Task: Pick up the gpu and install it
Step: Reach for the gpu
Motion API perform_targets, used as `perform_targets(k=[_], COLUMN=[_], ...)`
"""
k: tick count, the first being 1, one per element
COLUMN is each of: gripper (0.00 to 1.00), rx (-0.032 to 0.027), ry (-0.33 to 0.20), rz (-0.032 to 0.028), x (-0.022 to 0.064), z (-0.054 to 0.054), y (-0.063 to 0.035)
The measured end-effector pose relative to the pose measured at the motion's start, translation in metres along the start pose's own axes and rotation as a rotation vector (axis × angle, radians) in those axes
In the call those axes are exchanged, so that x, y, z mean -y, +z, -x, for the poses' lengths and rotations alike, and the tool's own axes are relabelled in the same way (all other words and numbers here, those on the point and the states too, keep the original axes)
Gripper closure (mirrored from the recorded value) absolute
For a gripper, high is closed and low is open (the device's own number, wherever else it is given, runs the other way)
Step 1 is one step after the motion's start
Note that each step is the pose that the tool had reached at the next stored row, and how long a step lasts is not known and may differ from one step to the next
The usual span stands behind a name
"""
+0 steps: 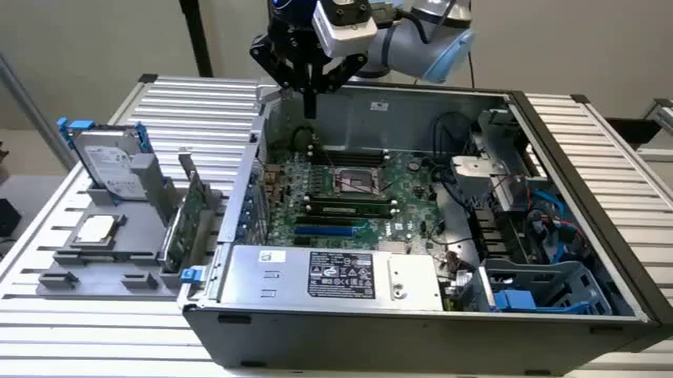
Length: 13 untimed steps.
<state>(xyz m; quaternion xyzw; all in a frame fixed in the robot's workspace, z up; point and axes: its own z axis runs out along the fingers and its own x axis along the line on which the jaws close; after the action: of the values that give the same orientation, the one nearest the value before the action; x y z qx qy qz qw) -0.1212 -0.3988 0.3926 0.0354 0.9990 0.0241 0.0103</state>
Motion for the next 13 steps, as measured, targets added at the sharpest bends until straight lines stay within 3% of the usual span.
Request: perform_targets(k=[13], gripper=[1.0], rx=[0.0], ry=[0.0], rz=[0.0001], x=[0.0001], z=[-0.0004], y=[0.0])
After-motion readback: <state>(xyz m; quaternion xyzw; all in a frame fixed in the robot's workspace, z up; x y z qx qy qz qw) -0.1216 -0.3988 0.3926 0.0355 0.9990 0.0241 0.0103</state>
